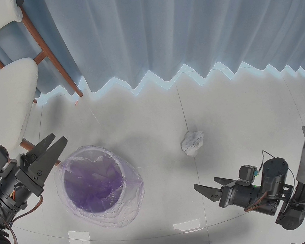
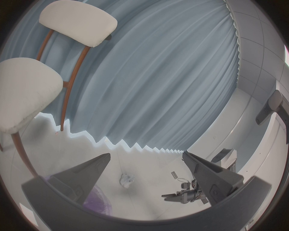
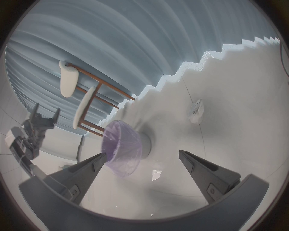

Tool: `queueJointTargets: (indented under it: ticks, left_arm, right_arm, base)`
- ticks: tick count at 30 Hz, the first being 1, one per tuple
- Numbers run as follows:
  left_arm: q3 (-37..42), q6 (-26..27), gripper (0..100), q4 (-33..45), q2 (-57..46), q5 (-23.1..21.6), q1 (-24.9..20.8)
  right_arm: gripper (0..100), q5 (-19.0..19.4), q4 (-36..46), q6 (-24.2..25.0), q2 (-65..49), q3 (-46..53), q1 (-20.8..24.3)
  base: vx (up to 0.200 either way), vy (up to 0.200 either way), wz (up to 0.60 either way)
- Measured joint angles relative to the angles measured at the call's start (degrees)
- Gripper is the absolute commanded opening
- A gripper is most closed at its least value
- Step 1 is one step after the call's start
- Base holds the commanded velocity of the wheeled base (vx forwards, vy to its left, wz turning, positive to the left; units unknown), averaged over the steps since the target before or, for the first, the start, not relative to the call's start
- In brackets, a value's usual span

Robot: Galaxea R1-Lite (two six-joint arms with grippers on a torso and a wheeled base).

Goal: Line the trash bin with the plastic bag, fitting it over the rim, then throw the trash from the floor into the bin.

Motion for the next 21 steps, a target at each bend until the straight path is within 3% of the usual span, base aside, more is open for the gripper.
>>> queueJointTargets:
  ticks: [8, 21]
  left_arm:
    - [-1.96, -1.67, 100, -0.05, -0.26, -0.37, 3.17]
    - [-2.57, -2.47, 100, -0.3, -0.44, -0.35, 3.89]
  right_arm:
    - [100, -5.52, 0.05, -4.33, 10.89, -10.5, -2.17]
    - [100, -6.31, 9.9, -5.32, 15.77, -21.5, -14.52]
  base:
    - [0.0, 0.0, 0.0]
    - [0.0, 0.0, 0.0]
